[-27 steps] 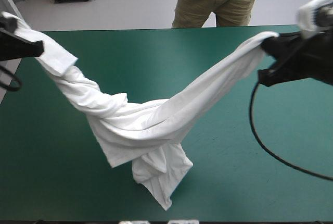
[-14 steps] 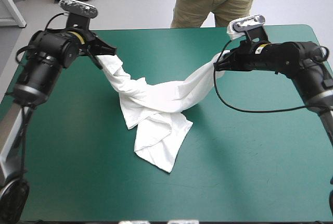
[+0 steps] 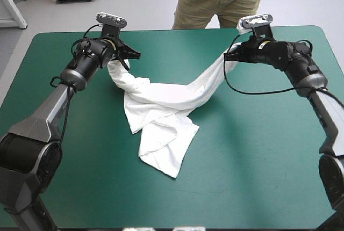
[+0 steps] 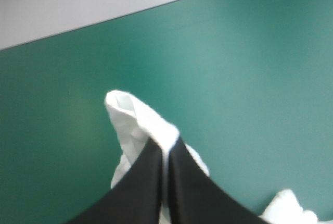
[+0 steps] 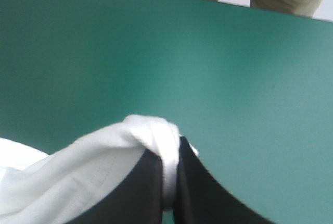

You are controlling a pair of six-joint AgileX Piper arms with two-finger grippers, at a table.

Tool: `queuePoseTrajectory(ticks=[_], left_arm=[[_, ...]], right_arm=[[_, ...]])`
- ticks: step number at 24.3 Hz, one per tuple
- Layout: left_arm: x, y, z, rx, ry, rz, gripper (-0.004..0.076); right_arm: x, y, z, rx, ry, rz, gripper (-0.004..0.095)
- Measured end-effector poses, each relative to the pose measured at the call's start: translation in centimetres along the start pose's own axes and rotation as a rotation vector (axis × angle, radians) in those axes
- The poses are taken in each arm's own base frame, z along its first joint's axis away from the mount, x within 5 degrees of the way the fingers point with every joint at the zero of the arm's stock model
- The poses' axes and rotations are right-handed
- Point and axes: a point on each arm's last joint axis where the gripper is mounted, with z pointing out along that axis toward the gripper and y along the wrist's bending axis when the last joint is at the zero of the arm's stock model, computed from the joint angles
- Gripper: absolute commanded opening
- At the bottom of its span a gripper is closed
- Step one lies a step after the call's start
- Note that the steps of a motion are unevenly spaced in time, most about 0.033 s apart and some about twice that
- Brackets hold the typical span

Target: Fold the cloth

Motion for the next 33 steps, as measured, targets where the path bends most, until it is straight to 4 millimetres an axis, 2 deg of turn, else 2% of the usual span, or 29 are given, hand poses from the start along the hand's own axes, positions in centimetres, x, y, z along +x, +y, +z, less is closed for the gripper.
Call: queuePoseTrajectory(ticks=[2,4,6,8,11,13,17,18,20,24,27,29,31,33], left_arm=[[0.7,0.4,1.1,-0.008,0.042,-0.014,0.0274],[1.4,0.8,2.0,-0.01,0.081,-0.034,0.0439],[1.8,1.0,2.6,-0.006,0.106,-0.051,0.0547],[2.1,0.9,2.9,-0.001,0.118,-0.061,0.0563],[2.1,0.8,2.8,0.016,0.12,-0.081,0.0562],[2.2,0.7,2.5,0.028,0.144,-0.092,0.0561],[1.9,0.9,0.2,0.055,0.19,-0.076,0.0533],[1.7,0.9,-0.7,0.064,0.195,-0.067,0.0519],[1.1,1.3,-3.7,0.086,0.193,-0.047,0.0507],[0.2,1.8,-10.5,0.14,0.171,-0.053,0.0507],[0.1,0.9,-15.7,0.258,0.138,-0.045,0.0507],[0.9,-0.2,-17.4,0.304,0.139,-0.018,0.0507],[2.7,-2.4,-19.2,0.374,0.163,0.04,0.0507],[4.1,-3.6,-20.0,0.41,0.186,0.073,0.0507]], right_arm=[[1.0,-1.2,1.4,0.008,0.055,0.029,0.0193],[1.9,-2.2,2.6,0.008,0.1,0.057,0.0356],[2.6,-3.2,3.5,-0.004,0.125,0.098,0.0512],[3.1,-4.0,4.2,-0.021,0.133,0.132,0.0585],[3.0,-4.2,4.3,-0.039,0.117,0.148,0.0581],[2.2,-4.0,3.8,-0.059,0.114,0.14,0.0579],[0.6,-3.6,2.3,-0.091,0.114,0.113,0.0579],[0.3,-3.4,1.6,-0.094,0.109,0.107,0.0578],[-0.8,-2.9,-1.1,-0.094,0.085,0.078,0.0558],[-2.4,-1.5,-7.9,-0.082,0.045,0.031,0.0495],[-2.5,-0.2,-13.6,-0.079,-0.025,0.007,0.0491],[-2.2,0.4,-15.9,-0.078,-0.056,0.002,0.0491],[-1.4,1.3,-19.0,-0.074,-0.096,-0.001,0.0491],[-0.7,1.7,-20.7,-0.07,-0.109,-0.003,0.0491]])
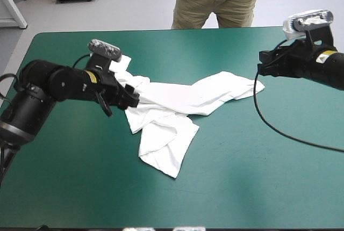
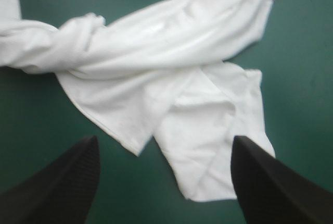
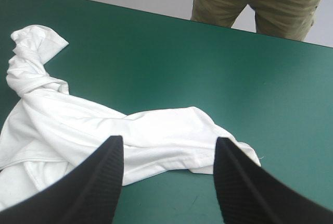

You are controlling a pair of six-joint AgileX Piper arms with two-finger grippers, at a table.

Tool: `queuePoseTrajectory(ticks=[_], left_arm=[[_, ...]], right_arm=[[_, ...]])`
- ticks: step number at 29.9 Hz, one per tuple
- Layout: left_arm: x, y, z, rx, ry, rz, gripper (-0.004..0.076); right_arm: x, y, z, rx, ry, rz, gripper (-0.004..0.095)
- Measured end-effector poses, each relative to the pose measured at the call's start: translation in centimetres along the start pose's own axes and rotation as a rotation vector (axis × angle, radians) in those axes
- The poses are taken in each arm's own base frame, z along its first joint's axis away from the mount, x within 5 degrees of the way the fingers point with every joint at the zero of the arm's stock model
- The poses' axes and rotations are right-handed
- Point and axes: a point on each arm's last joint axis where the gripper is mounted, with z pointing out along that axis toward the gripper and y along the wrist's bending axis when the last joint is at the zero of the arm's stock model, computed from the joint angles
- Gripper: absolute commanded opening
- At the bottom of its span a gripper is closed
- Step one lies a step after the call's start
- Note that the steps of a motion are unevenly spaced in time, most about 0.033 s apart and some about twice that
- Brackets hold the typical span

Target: Fold the cloth

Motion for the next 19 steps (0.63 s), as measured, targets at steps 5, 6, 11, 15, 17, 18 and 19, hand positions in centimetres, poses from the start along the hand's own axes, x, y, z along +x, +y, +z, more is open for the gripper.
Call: queuePoseTrajectory(ticks=[5,6,11,15,17,18,19], left_arm=[[4.0,-1.9,0.9,0.041,0.095,-0.004,0.0507],[4.8,-1.9,1.4,0.036,0.115,-0.022,0.0507],[8.7,-1.4,4.5,-0.002,0.159,-0.101,0.0507],[10.9,-1.3,7.5,0.008,0.219,-0.14,0.0507],[11.2,-1.2,8.7,0.006,0.236,-0.146,0.0507],[11.2,-1.2,9.2,0.004,0.239,-0.147,0.0507],[11.2,-1.1,9.7,0.003,0.238,-0.147,0.0507]], right_arm=[[1.8,1.5,-4.7,0.025,-0.04,-0.003,0.0491],[2.2,1.6,-5.2,0.028,-0.038,-0.002,0.0492],[4.4,2.3,-7.2,0.046,-0.01,0.009,0.0491],[5.4,2.3,-7.0,0.046,0.017,0.019,0.0492],[5.8,2.2,-6.6,0.045,0.034,0.026,0.0491],[6.0,2.1,-6.4,0.045,0.041,0.029,0.0492],[6.1,2.1,-6.2,0.045,0.045,0.031,0.0492]])
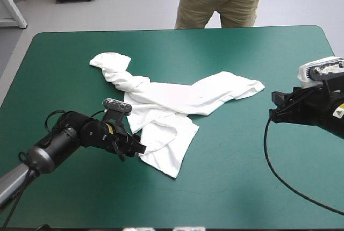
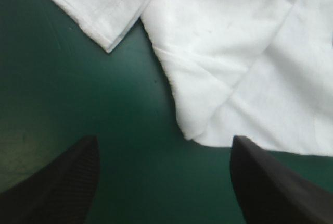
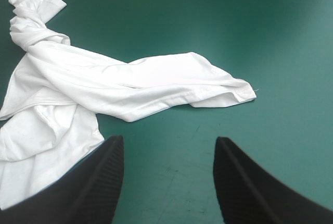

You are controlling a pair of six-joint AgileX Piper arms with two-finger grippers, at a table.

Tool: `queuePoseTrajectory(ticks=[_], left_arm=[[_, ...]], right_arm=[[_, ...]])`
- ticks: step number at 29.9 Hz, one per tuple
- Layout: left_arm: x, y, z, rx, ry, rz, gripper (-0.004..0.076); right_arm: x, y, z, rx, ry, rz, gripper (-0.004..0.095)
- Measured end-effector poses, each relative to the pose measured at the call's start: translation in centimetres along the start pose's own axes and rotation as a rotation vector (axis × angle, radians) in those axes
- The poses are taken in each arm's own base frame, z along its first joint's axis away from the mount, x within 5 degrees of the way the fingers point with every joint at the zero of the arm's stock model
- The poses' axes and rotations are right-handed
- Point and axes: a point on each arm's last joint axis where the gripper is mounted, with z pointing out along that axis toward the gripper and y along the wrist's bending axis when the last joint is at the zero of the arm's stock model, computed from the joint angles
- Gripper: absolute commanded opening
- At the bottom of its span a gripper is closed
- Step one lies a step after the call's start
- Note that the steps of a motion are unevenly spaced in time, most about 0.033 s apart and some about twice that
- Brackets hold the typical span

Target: Fold the cloth

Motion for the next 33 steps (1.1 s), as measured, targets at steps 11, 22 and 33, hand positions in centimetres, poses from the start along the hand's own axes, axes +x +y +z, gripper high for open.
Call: queuePoseTrajectory(ticks=[11,22,33], left_arm=[[-0.9,0.1,6.4,0.025,0.13,0.045,0.0507],[-1.3,-1.0,7.5,0.122,0.113,0.111,0.0203],[-1.2,-1.0,7.8,0.114,0.123,0.132,-0.0009]], right_arm=[[0.5,-0.2,0.7,0.003,0.011,0.009,0.0491],[0.4,-0.4,1.6,0.002,0.032,0.015,0.0491],[0.4,-1.5,4.6,0.015,0.125,-0.017,0.0488]])
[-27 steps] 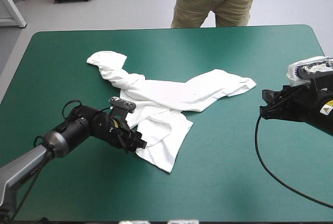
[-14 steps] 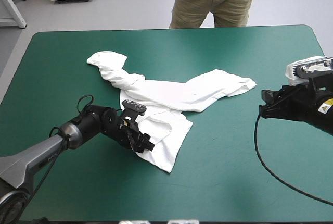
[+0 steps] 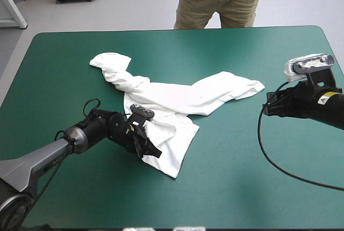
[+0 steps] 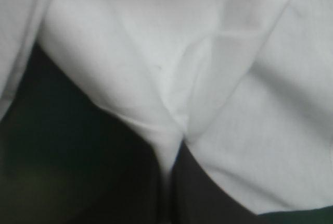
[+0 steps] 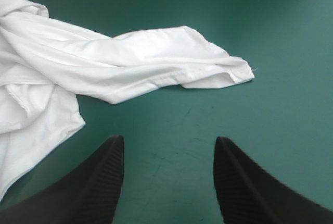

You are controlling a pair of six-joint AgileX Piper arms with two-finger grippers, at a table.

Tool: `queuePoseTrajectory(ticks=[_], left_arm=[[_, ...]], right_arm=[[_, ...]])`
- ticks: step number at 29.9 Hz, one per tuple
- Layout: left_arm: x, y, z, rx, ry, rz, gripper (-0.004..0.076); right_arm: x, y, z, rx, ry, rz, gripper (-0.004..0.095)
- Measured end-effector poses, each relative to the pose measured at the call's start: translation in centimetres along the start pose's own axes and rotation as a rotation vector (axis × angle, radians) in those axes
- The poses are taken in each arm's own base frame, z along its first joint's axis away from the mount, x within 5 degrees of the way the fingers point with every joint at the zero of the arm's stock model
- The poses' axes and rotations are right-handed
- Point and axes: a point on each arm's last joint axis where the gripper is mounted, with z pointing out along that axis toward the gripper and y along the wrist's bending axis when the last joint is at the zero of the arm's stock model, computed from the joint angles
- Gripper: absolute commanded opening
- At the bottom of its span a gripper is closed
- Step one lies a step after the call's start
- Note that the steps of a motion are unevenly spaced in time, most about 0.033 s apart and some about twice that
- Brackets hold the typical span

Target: Fold the cloth

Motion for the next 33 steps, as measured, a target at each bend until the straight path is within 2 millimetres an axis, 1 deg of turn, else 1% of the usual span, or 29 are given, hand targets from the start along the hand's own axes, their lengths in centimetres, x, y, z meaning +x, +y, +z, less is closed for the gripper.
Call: queuePoseTrajectory(ticks=[2,6,7,11,14,16,22,25,29,33], left_arm=[[0.1,0.1,0.0,-0.015,0.008,-0.004,-0.0009],[0.2,0.2,-0.2,-0.045,0.02,0.005,-0.0009],[0.3,0.2,-0.3,-0.054,0.024,0.011,-0.0009],[0.4,0.3,-0.4,-0.066,0.036,0.019,-0.0009],[0.4,0.3,-0.4,-0.067,0.035,0.019,-0.0009],[0.4,0.3,-0.4,-0.067,0.036,0.018,-0.0009],[0.4,0.3,-0.4,-0.067,0.036,0.018,-0.0009],[0.4,0.3,-0.4,-0.067,0.036,0.018,-0.0009],[0.4,0.3,-0.4,-0.067,0.036,0.018,-0.0009],[0.4,0.3,-0.4,-0.067,0.036,0.018,-0.0009]], right_arm=[[-0.2,-0.6,1.9,0.01,0.048,-0.001,0.0487],[-0.8,-2.2,6.4,0.044,0.1,0.005,0.0492],[-1.0,-2.7,8.0,0.054,0.114,0.006,0.0492],[-1.5,-4.1,12.8,0.062,0.176,0.018,0.0496],[-1.7,-5.2,16.6,0.07,0.236,0.015,0.0551],[-2.1,-5.8,18.8,0.074,0.262,0.012,0.059],[-3.3,-7.3,23.5,0.092,0.288,-0.005,0.0598],[-3.4,-8.0,25.7,0.103,0.311,-0.016,0.0598],[-2.3,-8.7,28.7,0.103,0.368,-0.012,0.0582],[-0.3,-9.0,31.0,0.089,0.452,0.005,0.0581]])
